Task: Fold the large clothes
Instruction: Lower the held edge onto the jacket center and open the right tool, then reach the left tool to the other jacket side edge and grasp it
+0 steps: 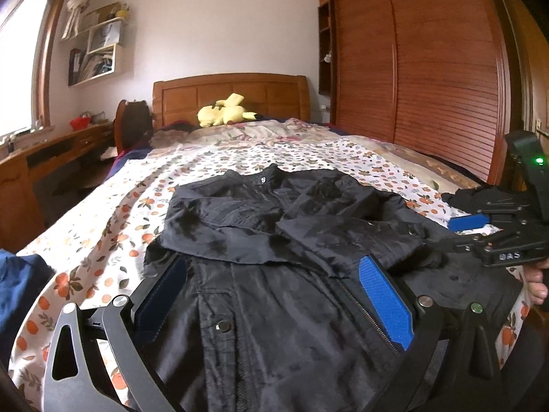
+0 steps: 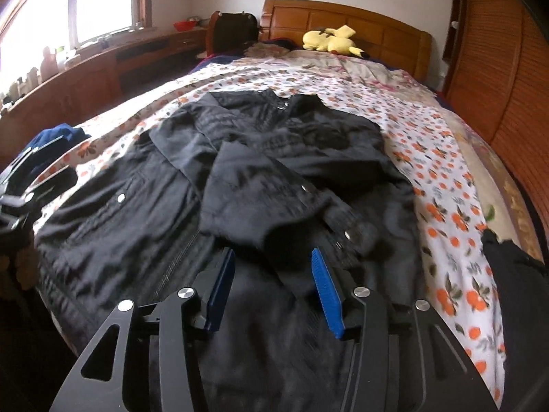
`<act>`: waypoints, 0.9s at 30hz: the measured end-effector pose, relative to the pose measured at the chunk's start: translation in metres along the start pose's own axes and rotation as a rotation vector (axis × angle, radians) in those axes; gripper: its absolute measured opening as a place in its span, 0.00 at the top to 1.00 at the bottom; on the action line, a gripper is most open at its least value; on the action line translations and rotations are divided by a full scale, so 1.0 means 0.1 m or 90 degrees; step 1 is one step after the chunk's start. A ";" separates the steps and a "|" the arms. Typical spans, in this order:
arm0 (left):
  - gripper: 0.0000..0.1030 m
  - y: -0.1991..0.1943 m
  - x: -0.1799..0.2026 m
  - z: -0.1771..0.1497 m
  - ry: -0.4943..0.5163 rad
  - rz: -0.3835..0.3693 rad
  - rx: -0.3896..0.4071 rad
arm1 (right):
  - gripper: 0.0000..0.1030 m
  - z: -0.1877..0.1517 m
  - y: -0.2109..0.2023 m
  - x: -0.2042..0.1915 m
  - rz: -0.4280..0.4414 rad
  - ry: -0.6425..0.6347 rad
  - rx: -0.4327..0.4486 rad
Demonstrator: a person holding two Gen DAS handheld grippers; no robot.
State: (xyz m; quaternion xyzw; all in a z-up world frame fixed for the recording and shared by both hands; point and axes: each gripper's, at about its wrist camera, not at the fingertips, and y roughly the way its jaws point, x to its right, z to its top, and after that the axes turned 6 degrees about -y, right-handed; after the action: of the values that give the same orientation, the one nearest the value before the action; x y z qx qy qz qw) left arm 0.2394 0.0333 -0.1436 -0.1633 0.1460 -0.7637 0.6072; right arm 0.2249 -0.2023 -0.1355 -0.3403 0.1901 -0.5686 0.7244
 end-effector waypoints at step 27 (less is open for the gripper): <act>0.15 0.87 1.66 -0.06 0.157 -0.008 -0.147 | 0.57 -0.77 -0.21 0.94 0.048 0.023 0.042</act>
State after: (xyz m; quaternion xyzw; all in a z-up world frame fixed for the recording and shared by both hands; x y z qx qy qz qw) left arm 0.2782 -0.1477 -0.1739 -0.1381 0.3052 -0.7597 0.5573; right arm 0.1857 -0.3161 -0.1637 -0.2988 0.1968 -0.5530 0.7524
